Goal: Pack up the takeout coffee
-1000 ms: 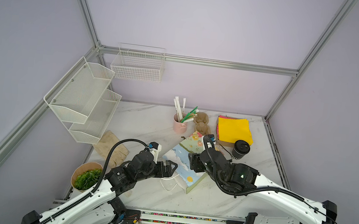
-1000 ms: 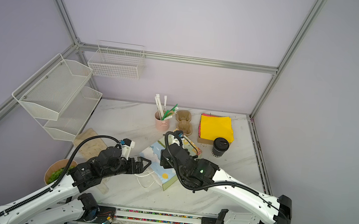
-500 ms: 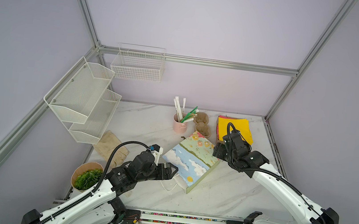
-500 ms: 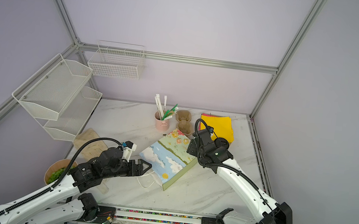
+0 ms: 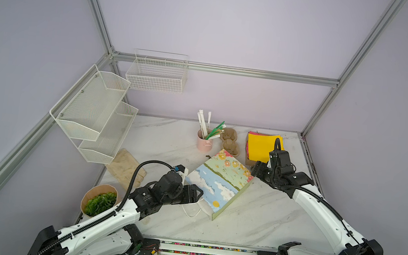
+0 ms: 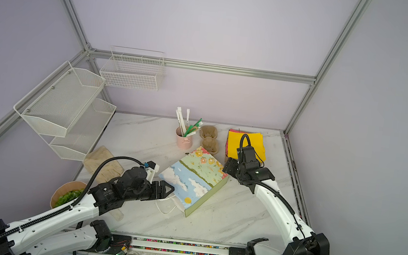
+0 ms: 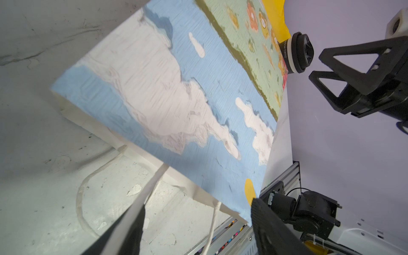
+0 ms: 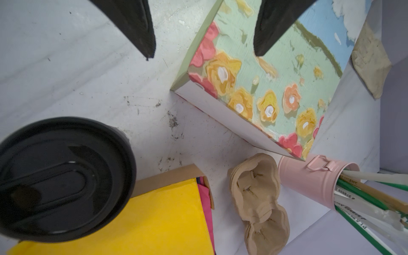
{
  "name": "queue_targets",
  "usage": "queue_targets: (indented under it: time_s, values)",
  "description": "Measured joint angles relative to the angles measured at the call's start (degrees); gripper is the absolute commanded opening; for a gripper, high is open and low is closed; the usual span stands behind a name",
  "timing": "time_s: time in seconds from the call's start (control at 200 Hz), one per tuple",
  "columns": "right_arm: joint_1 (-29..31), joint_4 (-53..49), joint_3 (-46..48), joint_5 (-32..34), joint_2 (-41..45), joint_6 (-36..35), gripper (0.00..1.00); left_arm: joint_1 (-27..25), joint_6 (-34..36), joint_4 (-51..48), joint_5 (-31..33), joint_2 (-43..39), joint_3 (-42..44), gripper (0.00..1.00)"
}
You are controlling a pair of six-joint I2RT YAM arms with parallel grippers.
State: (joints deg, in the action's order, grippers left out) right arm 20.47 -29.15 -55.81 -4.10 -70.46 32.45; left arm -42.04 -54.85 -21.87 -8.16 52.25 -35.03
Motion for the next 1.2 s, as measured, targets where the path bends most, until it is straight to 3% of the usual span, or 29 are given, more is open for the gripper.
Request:
queue_targets:
  time_s: [0.23, 0.465, 0.785, 1.12, 1.2]
  values:
    - [-1.97, 5.6, 4.13, -5.75, 0.09, 0.39, 0.74, -0.52, -2.71, 1.51, 3.74, 0.15, 0.0, 0.76]
    - [-3.19, 9.31, 4.96, -8.04, 1.66, 0.55, 0.74, -1.88, -5.25, 4.31, 7.13, 1.46, 0.04, 0.67]
    - [-4.11, 13.07, 8.26, -11.26, 2.25, 0.74, 0.74, -3.41, -7.13, 6.19, 9.66, 5.01, 0.04, 0.46]
    - [-4.48, 14.47, 9.03, -12.7, 2.43, 0.72, 0.74, -3.52, -7.54, 6.49, 13.4, 1.49, 0.04, 0.25]
    - [-4.66, 14.51, 9.11, -12.68, 2.43, 0.72, 0.74, -3.52, -7.67, 6.51, 14.01, 1.53, 0.04, 0.16]
